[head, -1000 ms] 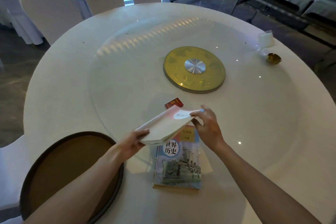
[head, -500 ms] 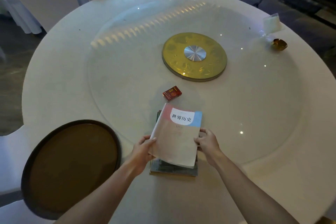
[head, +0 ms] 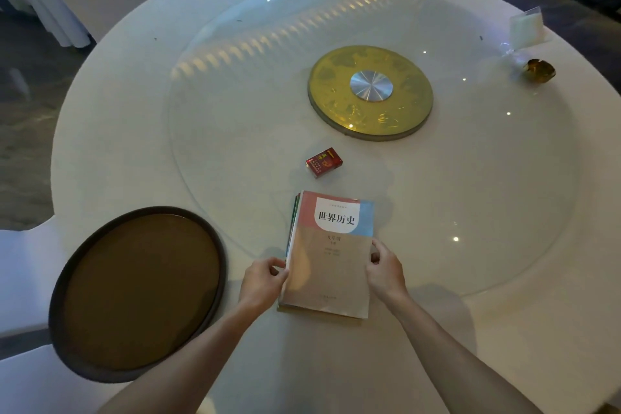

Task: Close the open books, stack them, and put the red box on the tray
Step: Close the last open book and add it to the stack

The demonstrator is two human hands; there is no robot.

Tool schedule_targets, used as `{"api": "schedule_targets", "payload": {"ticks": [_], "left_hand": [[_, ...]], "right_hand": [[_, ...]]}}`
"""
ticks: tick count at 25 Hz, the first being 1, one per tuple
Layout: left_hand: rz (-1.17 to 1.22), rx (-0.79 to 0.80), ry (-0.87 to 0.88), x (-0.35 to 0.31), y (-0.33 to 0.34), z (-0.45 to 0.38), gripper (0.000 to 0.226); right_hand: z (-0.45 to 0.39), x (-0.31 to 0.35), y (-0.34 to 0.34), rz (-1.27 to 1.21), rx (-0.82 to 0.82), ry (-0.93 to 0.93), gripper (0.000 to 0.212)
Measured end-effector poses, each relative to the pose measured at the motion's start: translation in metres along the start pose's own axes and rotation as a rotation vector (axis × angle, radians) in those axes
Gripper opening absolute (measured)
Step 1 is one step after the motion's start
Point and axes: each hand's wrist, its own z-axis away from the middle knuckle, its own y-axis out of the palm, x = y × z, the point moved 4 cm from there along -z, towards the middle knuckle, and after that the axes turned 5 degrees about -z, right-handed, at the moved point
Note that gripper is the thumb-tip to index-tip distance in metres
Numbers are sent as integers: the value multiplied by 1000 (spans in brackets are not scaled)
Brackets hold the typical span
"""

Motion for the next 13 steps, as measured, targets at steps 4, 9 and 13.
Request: {"api": "schedule_targets", "payload": {"ticks": [4, 9, 13], "left_hand": [[-233, 17, 37, -5, 1, 0, 24], [-124, 41, -5, -11, 3, -9, 45], [-73, 91, -5, -22, 9, -19, 29]], "right_hand": [[-4, -5, 4, 117, -15, -11, 25], [-10, -22, 5, 138, 2, 127, 17], [-15, -31, 11, 48, -20, 248, 26]]}}
